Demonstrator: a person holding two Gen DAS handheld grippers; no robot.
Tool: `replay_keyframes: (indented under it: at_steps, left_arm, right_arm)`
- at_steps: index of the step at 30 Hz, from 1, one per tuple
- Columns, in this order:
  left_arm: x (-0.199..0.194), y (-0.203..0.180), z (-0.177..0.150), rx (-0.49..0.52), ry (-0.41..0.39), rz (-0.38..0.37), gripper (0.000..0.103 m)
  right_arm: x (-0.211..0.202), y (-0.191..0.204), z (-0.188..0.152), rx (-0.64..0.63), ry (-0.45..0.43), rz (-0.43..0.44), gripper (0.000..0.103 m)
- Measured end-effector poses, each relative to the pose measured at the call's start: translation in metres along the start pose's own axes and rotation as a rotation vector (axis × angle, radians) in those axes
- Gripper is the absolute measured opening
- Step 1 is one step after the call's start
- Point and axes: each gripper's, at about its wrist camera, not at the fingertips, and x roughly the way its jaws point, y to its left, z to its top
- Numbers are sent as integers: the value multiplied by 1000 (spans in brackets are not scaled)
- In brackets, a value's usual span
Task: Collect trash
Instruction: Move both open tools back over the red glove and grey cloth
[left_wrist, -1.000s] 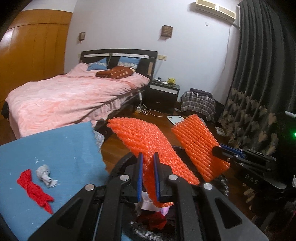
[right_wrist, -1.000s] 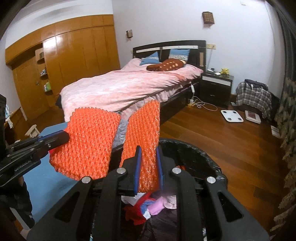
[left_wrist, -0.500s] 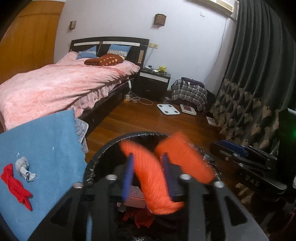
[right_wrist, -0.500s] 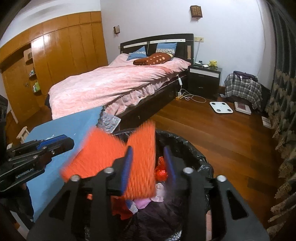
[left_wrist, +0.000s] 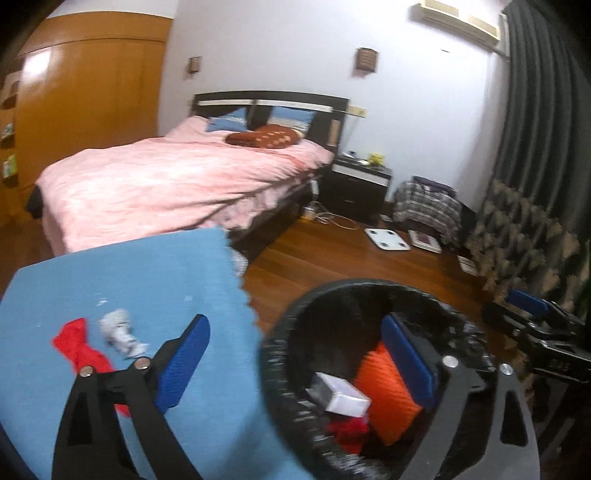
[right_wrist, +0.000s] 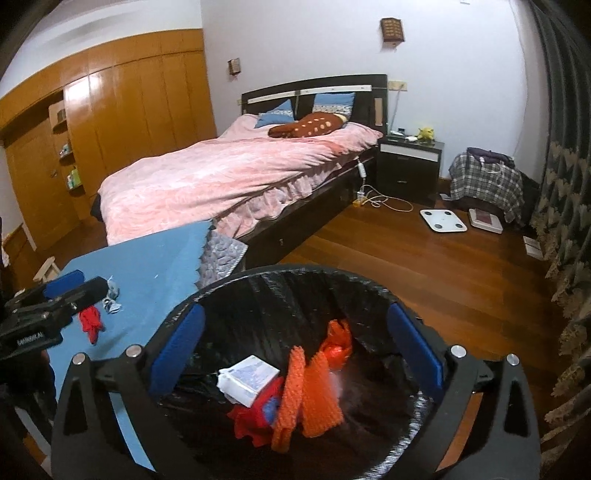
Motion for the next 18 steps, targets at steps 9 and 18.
replay_keyframes:
  at_steps: [9,18]
  left_arm:
    - [-30,83,-17,-72,-2,192,96]
    - [-55,160,-36,-150,-10,349,96]
  right_arm:
    - [25,74,6,-99,23,105,98]
    - [57,149,17,-161,33,213,98]
